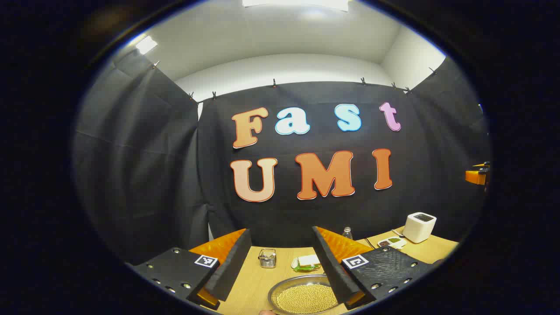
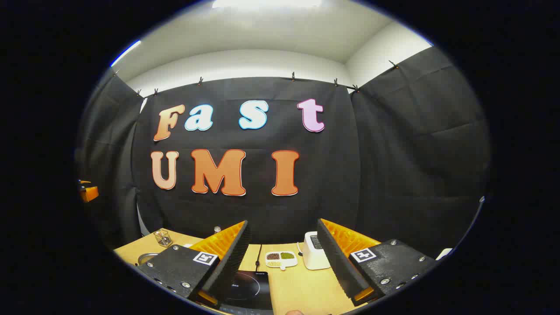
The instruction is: First push the handle of the pot to place it horizontally, then grasp the pot with both hands and set it on the induction cooktop.
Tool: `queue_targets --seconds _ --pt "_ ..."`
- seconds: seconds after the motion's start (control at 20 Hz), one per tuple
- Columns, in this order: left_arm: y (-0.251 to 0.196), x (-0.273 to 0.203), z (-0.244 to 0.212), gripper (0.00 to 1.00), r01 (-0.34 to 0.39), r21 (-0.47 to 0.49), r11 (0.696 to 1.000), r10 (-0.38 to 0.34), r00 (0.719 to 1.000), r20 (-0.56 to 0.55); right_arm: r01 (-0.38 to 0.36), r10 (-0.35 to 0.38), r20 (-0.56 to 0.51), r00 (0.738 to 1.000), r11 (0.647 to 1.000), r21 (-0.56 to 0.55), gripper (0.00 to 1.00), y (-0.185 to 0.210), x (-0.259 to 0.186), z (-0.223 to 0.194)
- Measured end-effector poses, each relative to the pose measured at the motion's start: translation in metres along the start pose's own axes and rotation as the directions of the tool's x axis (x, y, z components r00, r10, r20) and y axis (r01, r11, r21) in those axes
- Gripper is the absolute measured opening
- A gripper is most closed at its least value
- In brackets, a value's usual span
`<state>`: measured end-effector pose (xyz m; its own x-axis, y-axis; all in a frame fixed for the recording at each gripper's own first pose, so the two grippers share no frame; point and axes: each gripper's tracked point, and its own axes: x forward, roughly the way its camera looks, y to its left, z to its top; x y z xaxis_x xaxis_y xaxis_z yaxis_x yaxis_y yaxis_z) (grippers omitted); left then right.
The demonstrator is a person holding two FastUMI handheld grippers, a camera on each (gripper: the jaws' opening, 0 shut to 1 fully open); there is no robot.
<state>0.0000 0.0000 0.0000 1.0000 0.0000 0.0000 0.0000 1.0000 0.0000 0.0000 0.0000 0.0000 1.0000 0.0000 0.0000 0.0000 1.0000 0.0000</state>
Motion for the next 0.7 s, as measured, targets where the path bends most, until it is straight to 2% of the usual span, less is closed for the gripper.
queue_targets --seconds 0.15,0.2,0.35,0.7 --pt "-0.008 0.002 -0.009 0.88 0.018 -0.024 1.0 -0.018 1.0 -0.02 -0.004 0.004 -0.017 1.0 1.0 0.001 1.0 0.003 -0.001 -0.004" --pt "-0.011 0.002 -0.013 0.89 0.029 -0.027 0.999 -0.029 0.999 -0.028 -0.001 0.001 -0.019 1.0 1.0 -0.001 0.95 0.003 0.0 -0.004" --pt "-0.008 0.004 -0.016 0.88 0.024 -0.032 0.999 -0.026 0.999 -0.04 0.0 -0.001 -0.015 1.0 1.0 -0.003 0.95 0.003 -0.002 0.0" --pt "-0.004 -0.018 0.002 0.88 0.02 -0.023 1.0 -0.021 1.0 -0.016 -0.006 0.006 -0.002 1.0 1.0 0.016 0.95 0.005 -0.019 0.009"
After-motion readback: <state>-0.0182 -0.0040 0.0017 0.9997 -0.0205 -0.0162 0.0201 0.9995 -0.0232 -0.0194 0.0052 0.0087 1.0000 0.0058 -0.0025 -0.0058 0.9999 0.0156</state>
